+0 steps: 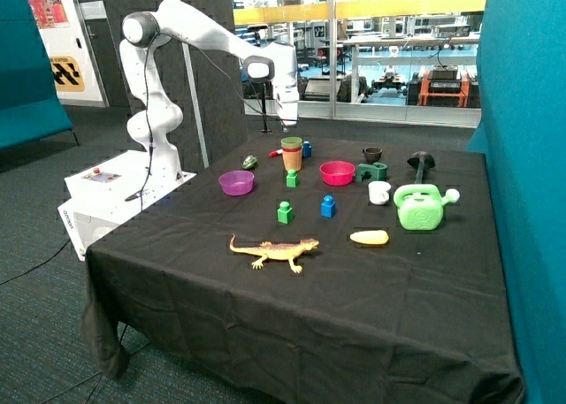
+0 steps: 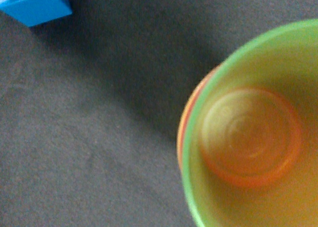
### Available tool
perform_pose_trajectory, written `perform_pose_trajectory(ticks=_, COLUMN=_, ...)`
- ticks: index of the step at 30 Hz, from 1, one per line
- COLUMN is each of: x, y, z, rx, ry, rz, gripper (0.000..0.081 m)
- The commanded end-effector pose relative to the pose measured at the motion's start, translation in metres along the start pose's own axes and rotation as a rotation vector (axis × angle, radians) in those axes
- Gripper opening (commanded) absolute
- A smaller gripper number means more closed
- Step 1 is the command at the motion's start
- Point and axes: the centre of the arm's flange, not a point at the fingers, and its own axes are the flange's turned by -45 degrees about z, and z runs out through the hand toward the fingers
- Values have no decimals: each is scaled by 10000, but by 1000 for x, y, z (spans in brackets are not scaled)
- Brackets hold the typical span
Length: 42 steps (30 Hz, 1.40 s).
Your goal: Stack the cups
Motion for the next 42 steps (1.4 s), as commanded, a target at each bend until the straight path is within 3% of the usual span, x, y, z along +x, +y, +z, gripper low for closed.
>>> perform_pose_trajectory(ticks=1, x=-9, y=11, z=-7, rx=1, ry=34, rz=378, gripper=689)
perform_pose_trajectory(ticks=9, x=-18, y=26, z=-11, rx=3, ry=34, rz=1564, gripper=797)
perform_pose_trajectory(ticks=18, x=-32, y=47, z=-16, rx=4, ry=34, rz=2399, gripper=808)
perform_pose_trajectory(ticks=27, x=-54, y=62, z=-16, rx=5, ry=34, rz=2557, gripper=795)
perform_pose_trajectory(ticks=42, x=-53, y=64, z=-13, rx=4, ry=34, rz=2399, gripper=775)
